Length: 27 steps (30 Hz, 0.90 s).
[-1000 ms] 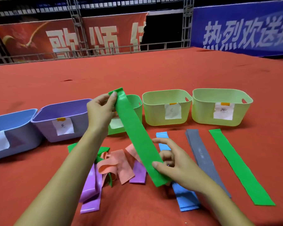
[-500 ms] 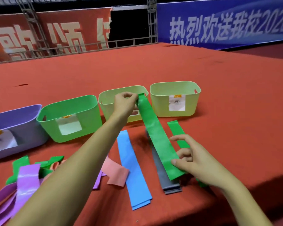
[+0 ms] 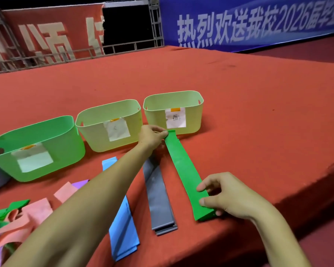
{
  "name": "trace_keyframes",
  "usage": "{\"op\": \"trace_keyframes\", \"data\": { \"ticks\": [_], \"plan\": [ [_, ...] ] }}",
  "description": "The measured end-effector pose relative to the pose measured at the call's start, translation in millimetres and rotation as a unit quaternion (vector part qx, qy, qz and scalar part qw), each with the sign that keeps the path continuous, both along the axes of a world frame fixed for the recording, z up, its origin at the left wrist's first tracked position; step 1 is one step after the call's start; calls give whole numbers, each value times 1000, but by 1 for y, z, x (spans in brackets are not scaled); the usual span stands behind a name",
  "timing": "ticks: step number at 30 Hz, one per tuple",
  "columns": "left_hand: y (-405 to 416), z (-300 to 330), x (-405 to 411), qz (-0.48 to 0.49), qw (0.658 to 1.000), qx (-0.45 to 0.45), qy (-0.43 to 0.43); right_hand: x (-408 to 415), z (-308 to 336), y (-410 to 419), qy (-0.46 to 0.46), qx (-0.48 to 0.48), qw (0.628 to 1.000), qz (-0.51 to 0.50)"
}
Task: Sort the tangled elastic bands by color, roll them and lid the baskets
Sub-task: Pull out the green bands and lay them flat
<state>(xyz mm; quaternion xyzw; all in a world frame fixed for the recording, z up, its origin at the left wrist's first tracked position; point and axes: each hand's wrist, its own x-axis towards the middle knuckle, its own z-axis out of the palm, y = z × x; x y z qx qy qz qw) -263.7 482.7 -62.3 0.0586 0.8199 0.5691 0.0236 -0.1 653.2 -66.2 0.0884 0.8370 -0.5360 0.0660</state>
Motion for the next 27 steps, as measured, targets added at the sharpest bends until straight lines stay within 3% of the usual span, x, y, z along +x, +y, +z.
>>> {"op": "trace_keyframes", "data": {
  "ticks": [17,27],
  "plan": [
    [18,-27,-15,-26,989,-142,29,-5,-5,9,-61,111,992,8],
    [23,-33,-11,-20,962,-253,100,-9,-1,3,-72,237,969,14]
  ]
}}
